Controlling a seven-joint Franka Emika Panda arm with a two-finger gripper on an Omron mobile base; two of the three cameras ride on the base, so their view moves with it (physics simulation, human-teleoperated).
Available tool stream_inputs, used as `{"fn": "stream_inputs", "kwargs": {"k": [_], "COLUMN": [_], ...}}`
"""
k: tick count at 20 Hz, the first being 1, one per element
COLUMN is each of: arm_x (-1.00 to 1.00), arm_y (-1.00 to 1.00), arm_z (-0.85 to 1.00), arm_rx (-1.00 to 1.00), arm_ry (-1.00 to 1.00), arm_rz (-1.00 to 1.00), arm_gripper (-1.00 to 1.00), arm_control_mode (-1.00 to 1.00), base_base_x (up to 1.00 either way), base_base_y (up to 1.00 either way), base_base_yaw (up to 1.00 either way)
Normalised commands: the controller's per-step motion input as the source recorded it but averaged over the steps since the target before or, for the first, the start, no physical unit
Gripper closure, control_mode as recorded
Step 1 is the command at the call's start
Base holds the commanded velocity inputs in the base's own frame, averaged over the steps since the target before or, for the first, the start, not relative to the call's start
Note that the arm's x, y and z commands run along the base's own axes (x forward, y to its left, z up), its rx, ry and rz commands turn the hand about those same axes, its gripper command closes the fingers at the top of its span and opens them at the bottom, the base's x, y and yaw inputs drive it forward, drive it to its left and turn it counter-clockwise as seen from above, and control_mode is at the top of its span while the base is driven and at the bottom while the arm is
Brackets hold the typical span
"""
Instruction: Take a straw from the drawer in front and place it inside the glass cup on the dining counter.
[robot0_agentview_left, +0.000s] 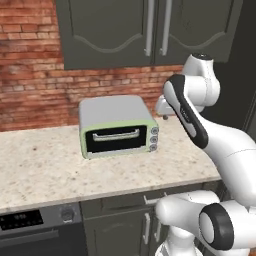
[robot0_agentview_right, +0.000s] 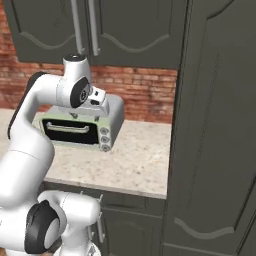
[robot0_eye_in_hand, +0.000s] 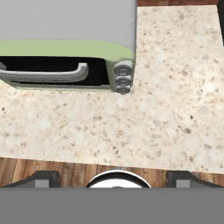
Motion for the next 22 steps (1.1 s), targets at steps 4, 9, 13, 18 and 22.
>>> {"fn": "stream_inputs", "kwargs": {"k": [4,9,13,18,22], "arm_x": [0.00,0.00,0.00,0.00,0.00], "arm_y": [0.00,0.00,0.00,0.00,0.00], "arm_z": [0.00,0.00,0.00,0.00,0.00], "arm_rx": [0.00,0.00,0.00,0.00,0.00], "arm_ry": [0.00,0.00,0.00,0.00,0.00], "arm_rz": [0.00,0.00,0.00,0.00,0.00], "arm_gripper": [-1.00,-1.00,-1.00,-1.00,-1.00], "arm_control_mode": [1.00,1.00,1.00,1.00,1.00], "base_base_x": [-0.46,-0.32,-0.21,-0.18,-0.17], "base_base_y": [0.56,0.60,0.64,0.60,0.53], "base_base_yaw": [0.00,-0.11,-0.29,-0.44,-0.45]}}
